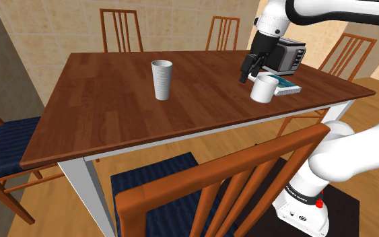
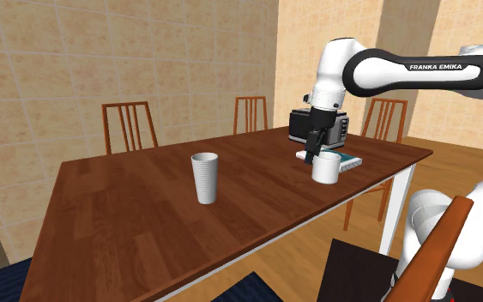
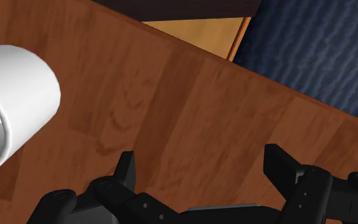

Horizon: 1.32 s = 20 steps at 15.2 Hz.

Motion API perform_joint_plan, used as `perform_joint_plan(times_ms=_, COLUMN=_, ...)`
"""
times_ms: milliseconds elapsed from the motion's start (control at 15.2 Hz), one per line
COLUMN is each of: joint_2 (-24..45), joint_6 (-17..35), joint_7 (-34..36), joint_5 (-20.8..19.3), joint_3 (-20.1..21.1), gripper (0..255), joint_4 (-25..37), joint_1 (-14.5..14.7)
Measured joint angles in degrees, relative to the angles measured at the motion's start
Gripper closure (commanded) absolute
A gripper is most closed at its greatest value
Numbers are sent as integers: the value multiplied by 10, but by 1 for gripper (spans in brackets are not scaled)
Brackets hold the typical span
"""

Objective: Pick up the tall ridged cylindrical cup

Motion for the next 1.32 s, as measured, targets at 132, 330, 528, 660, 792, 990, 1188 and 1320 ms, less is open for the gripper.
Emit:
perform_joint_plan(times_ms=132, joint_2=12, joint_6=4, joint_7=2, joint_5=2, joint_3=1, gripper=0, joint_4=7, joint_1=1)
perform_joint_plan(times_ms=330, joint_2=70, joint_6=15, joint_7=15, joint_5=13, joint_3=11, gripper=0, joint_4=50, joint_1=8)
perform_joint_plan(times_ms=528, joint_2=134, joint_6=24, joint_7=32, joint_5=26, joint_3=23, gripper=0, joint_4=101, joint_1=16)
perform_joint_plan(times_ms=660, joint_2=185, joint_6=29, joint_7=37, joint_5=32, joint_3=27, gripper=0, joint_4=144, joint_1=19)
perform_joint_plan(times_ms=792, joint_2=226, joint_6=30, joint_7=45, joint_5=37, joint_3=33, gripper=0, joint_4=182, joint_1=22)
perform_joint_plan(times_ms=990, joint_2=297, joint_6=24, joint_7=62, joint_5=45, joint_3=44, gripper=0, joint_4=254, joint_1=29)
perform_joint_plan(times_ms=1188, joint_2=369, joint_6=7, joint_7=73, joint_5=49, joint_3=49, gripper=0, joint_4=341, joint_1=33)
perform_joint_plan(times_ms=1320, joint_2=412, joint_6=0, joint_7=78, joint_5=52, joint_3=52, gripper=0, joint_4=388, joint_1=35)
